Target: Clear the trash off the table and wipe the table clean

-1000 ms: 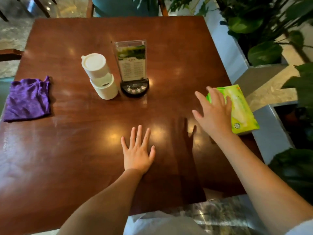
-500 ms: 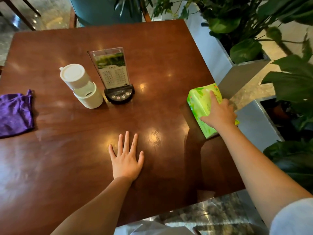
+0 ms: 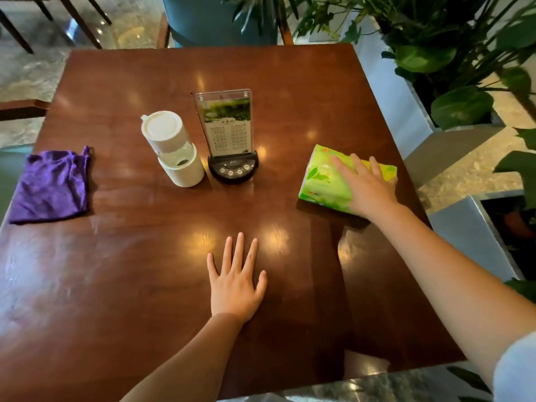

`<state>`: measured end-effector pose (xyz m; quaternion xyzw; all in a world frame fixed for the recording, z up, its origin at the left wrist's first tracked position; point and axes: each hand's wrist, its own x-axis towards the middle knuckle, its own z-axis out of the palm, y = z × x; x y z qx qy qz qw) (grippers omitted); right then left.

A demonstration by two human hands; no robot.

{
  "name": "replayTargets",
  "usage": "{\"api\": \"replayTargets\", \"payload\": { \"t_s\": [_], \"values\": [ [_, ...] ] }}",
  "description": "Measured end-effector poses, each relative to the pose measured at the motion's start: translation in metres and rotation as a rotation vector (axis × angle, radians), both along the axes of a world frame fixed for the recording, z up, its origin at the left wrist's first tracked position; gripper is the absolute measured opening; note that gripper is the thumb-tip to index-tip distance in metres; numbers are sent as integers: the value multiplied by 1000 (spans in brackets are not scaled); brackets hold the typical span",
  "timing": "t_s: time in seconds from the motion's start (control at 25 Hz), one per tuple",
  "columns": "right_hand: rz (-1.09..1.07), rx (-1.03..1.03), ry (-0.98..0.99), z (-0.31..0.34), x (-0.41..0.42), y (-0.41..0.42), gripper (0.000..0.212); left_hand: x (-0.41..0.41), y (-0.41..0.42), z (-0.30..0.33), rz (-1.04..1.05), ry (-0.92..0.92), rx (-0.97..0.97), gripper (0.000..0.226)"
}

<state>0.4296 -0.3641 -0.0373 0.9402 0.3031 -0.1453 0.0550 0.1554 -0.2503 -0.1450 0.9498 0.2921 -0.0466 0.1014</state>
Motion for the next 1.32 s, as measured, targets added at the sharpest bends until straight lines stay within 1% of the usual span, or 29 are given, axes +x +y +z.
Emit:
{"api": "replayTargets", "payload": {
  "t_s": [0.16,0.4,0.6,0.84,1.0,1.2,1.32],
  "values": [
    [98,13,11,1,26,47,105,0,0,0,-9,-13,7,66],
    [238,47,6,-9,30,88,103,0,-1,2,-20,-25,24,66],
    [251,51,-17,-10,27,94,101,1,0,4,-21,-14,27,66],
    [280,65,5,-8,21,99,100,1,0,5,-26,1,28,66],
    [265,62,-15,-8,15,102,100,1,0,6,-24,15,35,66],
    [241,60,-5,-1,11,103,103,1,-1,5,-41,-20,40,66],
    [240,87,-81,3,6,103,102,1,0,-2,-34,-51,34,67]
  ]
}}
